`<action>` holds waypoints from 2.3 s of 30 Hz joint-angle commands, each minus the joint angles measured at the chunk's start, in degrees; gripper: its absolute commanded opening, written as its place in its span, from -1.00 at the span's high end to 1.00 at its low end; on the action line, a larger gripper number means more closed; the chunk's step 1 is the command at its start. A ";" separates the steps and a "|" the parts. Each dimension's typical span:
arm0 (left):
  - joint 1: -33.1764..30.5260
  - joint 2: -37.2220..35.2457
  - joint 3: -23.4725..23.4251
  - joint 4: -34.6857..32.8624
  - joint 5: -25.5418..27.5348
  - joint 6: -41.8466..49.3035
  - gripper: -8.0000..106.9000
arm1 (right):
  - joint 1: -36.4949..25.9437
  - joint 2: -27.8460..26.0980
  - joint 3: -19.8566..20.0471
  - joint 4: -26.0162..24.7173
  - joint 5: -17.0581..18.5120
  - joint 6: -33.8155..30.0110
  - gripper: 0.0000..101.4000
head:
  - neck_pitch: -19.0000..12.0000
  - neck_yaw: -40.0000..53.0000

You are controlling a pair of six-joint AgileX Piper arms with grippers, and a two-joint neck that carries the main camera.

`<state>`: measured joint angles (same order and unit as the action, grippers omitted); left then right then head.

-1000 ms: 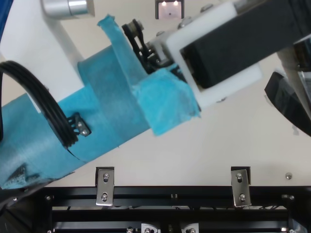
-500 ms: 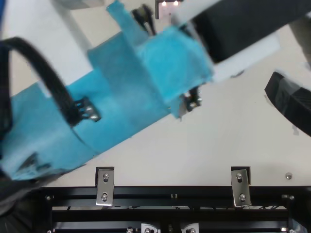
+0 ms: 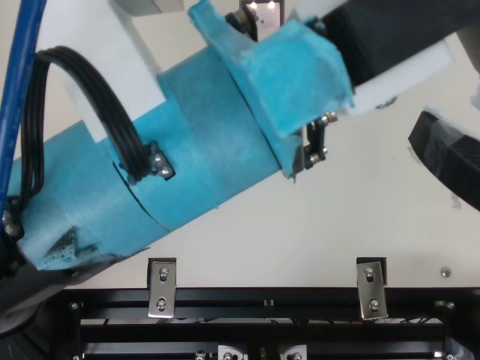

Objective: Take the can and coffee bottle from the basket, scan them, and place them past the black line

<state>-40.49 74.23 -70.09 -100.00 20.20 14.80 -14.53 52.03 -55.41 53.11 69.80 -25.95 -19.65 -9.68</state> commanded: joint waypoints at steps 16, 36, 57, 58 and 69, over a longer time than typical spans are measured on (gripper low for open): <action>1.55 -0.33 0.23 2.36 -0.68 -0.69 0.68 | 0.00 0.00 0.00 0.00 0.00 0.00 -1.00 | -0.50 -0.07; 27.61 -5.42 13.14 0.02 6.66 6.22 0.68 | 0.00 0.00 0.00 0.00 0.00 0.00 -1.00 | -0.50 -0.07; 36.51 -6.22 20.20 0.12 11.92 3.79 0.68 | 4.84 3.81 -1.05 3.40 -1.05 7.68 -1.00 | -0.50 -0.07; 36.51 -6.22 20.20 0.12 11.92 3.79 0.68 | 6.01 4.71 -1.18 4.26 -1.72 9.45 -1.00 | -0.50 -0.07; 36.51 -6.22 20.20 0.12 11.92 3.79 0.68 | 19.35 13.86 -1.79 16.37 -12.37 24.91 -1.00 | -0.50 -0.07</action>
<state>-3.98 68.01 -49.90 -99.89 32.12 18.58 2.52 64.93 -57.16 67.35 59.31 -3.42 -19.65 -9.68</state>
